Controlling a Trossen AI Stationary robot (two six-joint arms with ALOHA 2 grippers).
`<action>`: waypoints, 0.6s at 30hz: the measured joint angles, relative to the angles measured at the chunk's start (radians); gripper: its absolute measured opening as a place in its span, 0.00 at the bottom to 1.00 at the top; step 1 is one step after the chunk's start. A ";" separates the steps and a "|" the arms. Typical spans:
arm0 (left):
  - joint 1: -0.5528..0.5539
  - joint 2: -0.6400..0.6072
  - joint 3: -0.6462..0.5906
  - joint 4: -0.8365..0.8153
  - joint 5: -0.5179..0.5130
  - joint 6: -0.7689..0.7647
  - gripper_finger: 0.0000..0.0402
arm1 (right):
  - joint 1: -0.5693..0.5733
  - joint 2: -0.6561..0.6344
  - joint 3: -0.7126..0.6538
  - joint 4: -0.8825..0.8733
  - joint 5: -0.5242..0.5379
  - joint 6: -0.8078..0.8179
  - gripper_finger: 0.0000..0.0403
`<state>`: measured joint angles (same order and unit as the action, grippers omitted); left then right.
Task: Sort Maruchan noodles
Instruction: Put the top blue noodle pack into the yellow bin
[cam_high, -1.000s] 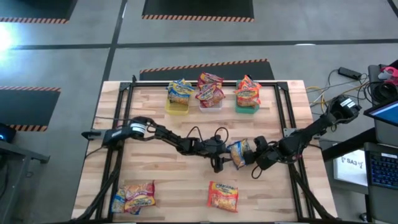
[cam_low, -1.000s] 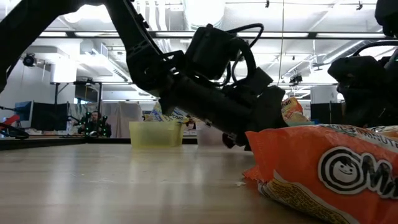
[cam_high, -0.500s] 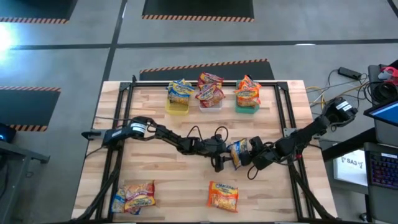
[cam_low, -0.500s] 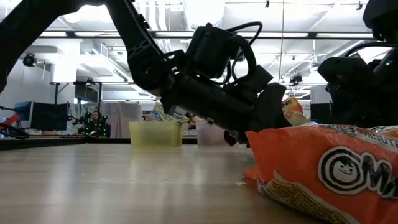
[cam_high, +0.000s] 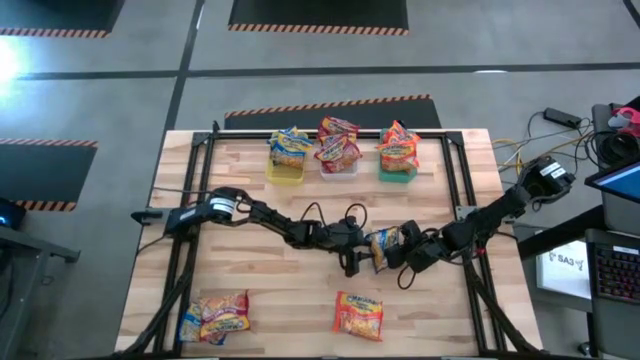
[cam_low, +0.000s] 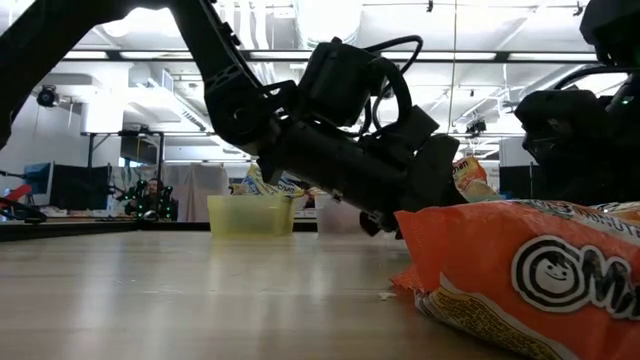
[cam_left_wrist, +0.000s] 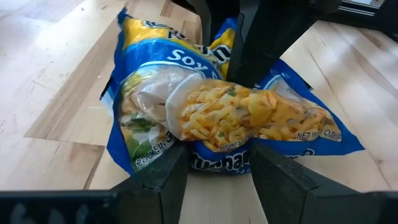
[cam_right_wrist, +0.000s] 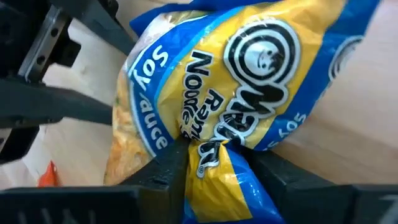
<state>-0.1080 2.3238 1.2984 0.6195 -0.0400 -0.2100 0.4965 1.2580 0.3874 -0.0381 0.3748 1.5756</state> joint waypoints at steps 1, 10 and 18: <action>0.000 0.000 0.000 0.000 0.004 0.000 0.38 | 0.000 -0.003 0.000 0.000 -0.012 -0.004 0.28; 0.001 -0.043 -0.001 -0.053 0.092 -0.009 0.38 | 0.000 -0.059 0.000 -0.001 -0.054 -0.102 0.13; 0.000 -0.087 -0.006 -0.143 0.112 -0.004 0.38 | 0.000 -0.119 0.000 -0.020 -0.045 -0.191 0.09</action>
<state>-0.1078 2.2367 1.2926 0.4761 0.0715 -0.2140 0.4969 1.1390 0.3874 -0.0580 0.3297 1.3845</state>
